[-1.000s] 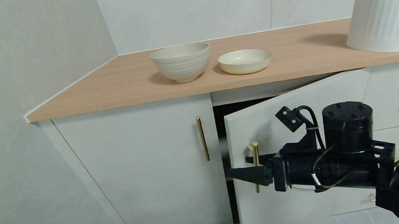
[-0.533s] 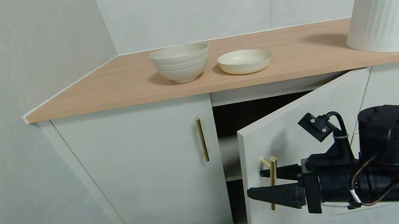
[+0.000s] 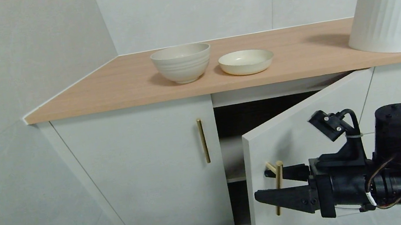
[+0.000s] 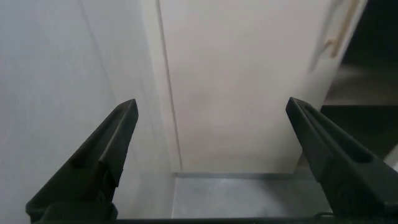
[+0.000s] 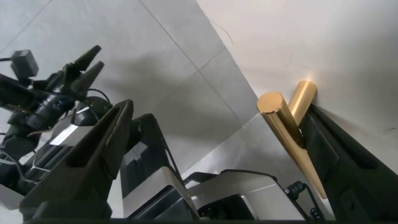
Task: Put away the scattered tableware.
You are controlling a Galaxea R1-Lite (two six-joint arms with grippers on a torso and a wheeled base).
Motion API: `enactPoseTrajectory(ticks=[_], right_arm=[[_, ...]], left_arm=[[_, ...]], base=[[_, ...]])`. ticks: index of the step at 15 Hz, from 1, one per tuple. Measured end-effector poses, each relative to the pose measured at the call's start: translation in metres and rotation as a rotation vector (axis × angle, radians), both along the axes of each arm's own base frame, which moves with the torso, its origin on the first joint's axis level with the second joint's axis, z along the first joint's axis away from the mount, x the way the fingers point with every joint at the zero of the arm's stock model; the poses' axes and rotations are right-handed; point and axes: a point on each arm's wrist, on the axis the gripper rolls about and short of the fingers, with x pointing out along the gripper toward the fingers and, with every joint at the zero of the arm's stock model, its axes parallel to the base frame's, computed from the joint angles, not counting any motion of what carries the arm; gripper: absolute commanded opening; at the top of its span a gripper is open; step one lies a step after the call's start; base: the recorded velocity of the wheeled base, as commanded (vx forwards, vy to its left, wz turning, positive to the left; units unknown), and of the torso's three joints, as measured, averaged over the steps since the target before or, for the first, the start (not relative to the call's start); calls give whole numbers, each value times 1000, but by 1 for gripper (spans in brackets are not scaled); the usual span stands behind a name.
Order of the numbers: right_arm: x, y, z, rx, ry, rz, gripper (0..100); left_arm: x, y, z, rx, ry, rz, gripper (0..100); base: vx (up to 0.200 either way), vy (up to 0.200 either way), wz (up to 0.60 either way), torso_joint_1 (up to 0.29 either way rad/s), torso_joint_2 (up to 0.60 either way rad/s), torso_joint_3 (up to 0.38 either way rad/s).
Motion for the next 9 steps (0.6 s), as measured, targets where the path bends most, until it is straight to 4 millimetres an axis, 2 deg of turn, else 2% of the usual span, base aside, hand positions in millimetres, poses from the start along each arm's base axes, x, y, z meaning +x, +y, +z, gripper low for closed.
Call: enactPoseTrajectory(ticks=[2, 5, 7, 9], right_arm=[[0, 0, 0, -7, -21, 5, 100], [-1, 0, -1, -13, -41, 9, 100], [-1, 0, -1, -14, -42, 10, 100], [-2, -1, 0, -12, -43, 10, 100]], left_arm=[[-6, -2, 19, 6, -15, -107, 100], [-7, -5, 72, 11, -7, -245, 100], [9, -6, 109, 7, 43, -284, 100], [44, -7, 135, -6, 142, -318, 100]], base=[[0, 0, 0, 0, 0, 0], [0, 0, 0, 0, 0, 0], [0, 0, 0, 0, 0, 0], [0, 0, 0, 0, 0, 0]])
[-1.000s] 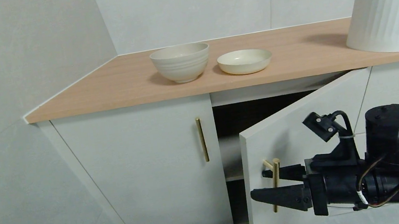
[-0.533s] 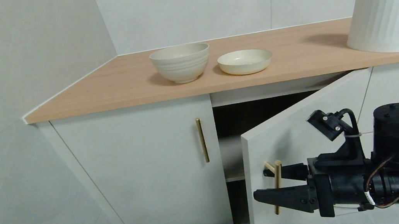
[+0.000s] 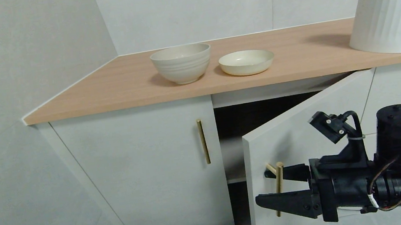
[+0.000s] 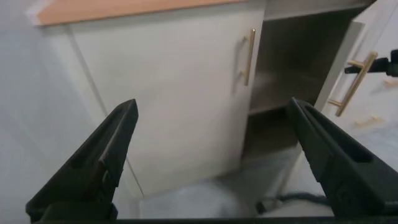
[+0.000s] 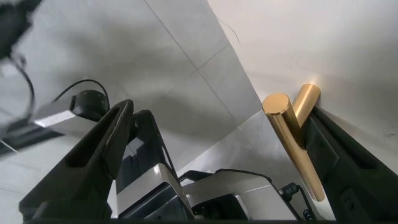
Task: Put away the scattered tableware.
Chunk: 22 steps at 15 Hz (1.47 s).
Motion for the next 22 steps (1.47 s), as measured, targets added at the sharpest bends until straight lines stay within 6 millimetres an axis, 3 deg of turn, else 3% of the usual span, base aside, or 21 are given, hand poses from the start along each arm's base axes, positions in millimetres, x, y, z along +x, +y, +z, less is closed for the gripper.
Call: enactPoseTrajectory(ticks=[2, 5, 9, 10, 14, 18, 22], right_arm=[[0, 0, 0, 1, -1, 0, 100], [-2, -1, 1, 2, -2, 0, 100], [-3, -2, 1, 2, -2, -1, 100], [-3, -3, 1, 2, -2, -1, 100], [-3, -3, 1, 1, -2, -4, 100], [-4, -4, 3, 5, -5, -5, 100], [-5, -6, 5, 10, -11, -9, 100]], left_arm=[[44, -3, 6, -1, 127, -51, 100], [96, -22, -19, 11, 247, -193, 100], [116, -43, -59, 25, 380, -306, 100], [117, -47, -62, 7, 409, -319, 0], [119, -55, -66, -7, 449, -357, 0], [130, -67, -55, -52, 448, -385, 0], [159, -100, -34, -113, 403, -467, 0]], base=[[0, 0, 0, 0, 0, 0], [0, 0, 0, 0, 0, 0], [0, 0, 0, 0, 0, 0], [0, 0, 0, 0, 0, 0], [0, 0, 0, 0, 0, 0], [0, 0, 0, 0, 0, 0], [0, 0, 0, 0, 0, 0]])
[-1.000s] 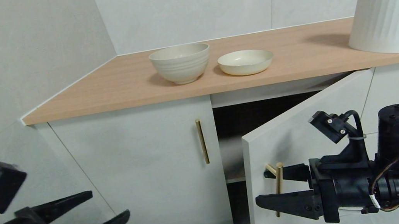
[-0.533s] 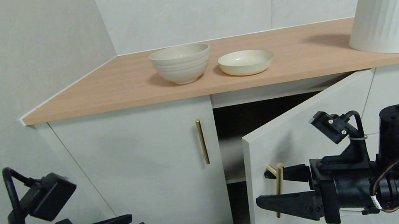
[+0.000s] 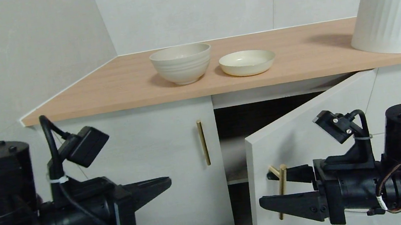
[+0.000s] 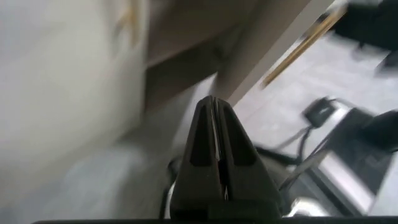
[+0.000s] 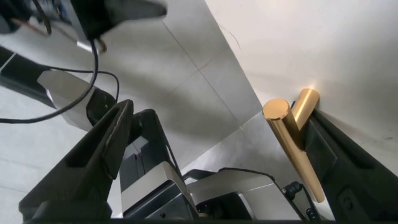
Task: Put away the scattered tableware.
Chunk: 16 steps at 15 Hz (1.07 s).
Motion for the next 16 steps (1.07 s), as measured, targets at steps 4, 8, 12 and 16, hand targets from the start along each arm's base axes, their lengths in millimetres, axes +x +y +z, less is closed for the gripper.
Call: enactPoseTrajectory(ticks=[4, 8, 12, 16], right_arm=[[-3, -3, 2, 5, -7, -2, 100], [-6, -6, 5, 12, -15, -2, 100], [-7, -7, 6, 13, -18, -3, 100], [-9, -9, 5, 9, -32, -2, 100]], left_arm=[[30, -28, -16, -36, -33, -80, 0], [59, -58, -56, -148, -224, -121, 0], [71, -91, -103, -212, -287, -105, 0], [71, -111, -128, -191, -241, -138, 0]], base=[[0, 0, 0, 0, 0, 0], [0, 0, 0, 0, 0, 0], [0, 0, 0, 0, 0, 0], [0, 0, 0, 0, 0, 0]])
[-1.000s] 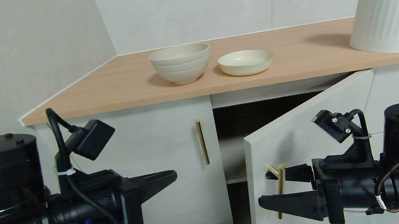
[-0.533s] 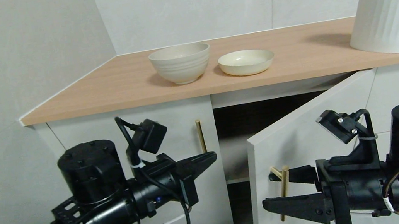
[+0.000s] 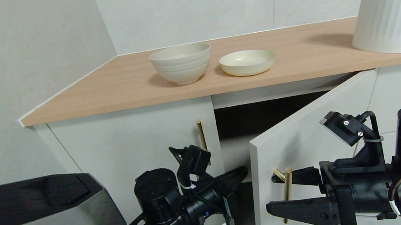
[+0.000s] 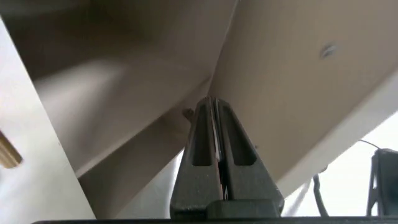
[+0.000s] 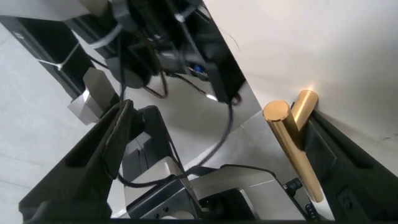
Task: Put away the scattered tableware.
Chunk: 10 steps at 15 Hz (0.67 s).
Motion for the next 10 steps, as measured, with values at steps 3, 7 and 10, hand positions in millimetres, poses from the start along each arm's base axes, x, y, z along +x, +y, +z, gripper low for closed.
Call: enactPoseTrajectory(ticks=[3, 7, 10], right_arm=[[-1, -7, -3, -21, -50, -7, 100], [2, -19, -4, -39, -134, -51, 100], [-2, -27, -7, -56, -119, -73, 100]], left_arm=[[-4, -8, -1, -1, -2, -26, 0], [-6, -11, -1, -3, -4, -36, 0], [-7, -13, 0, -6, -7, -43, 0]], base=[[0, 0, 0, 0, 0, 0], [0, 0, 0, 0, 0, 0], [0, 0, 0, 0, 0, 0]])
